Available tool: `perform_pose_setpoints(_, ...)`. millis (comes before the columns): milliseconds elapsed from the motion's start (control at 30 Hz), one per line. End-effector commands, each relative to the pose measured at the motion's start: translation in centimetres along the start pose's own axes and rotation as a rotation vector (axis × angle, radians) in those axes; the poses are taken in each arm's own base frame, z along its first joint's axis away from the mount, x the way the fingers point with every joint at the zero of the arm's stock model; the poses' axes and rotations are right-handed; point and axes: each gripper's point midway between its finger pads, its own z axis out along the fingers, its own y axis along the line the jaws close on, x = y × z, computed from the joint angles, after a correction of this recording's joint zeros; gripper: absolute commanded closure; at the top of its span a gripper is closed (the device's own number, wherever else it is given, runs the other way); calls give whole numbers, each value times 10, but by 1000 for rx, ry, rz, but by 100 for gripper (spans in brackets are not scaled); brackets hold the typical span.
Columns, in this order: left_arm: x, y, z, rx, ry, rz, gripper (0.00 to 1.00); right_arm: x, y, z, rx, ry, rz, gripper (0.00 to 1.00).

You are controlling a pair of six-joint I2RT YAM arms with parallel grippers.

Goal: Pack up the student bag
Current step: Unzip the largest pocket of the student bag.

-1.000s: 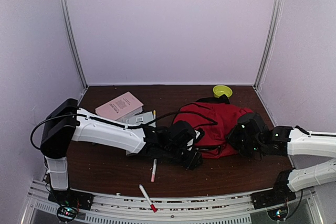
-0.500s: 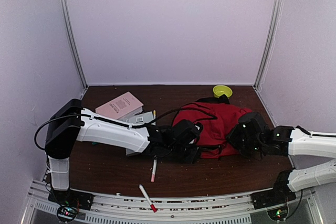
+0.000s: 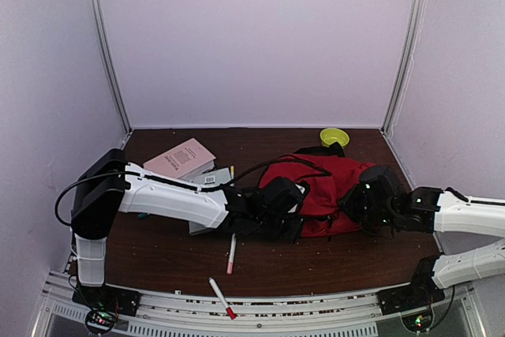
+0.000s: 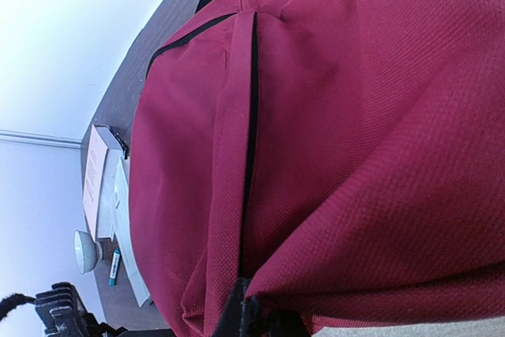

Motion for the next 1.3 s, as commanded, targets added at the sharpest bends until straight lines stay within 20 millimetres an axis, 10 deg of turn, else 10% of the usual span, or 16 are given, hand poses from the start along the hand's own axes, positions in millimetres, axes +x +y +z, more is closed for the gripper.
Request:
perform_pose_setpoints(0,-17,-2,-1,2,-47,-11,100,-7,27,-11,-90,-5,16,100)
perform_pose_setpoints(767,17,14,-23,-18,57,32,100,-21,-62,-24,61,-109,-84,100)
perform_pose_setpoints(1100,4,5,-27,29,85,57,100,8,-45,-46,-91,72,-444,26)
perform_pose_setpoints(1267,-3,8,-28,78,95,12,100,15,-18,-60,-208,115,-546,11)
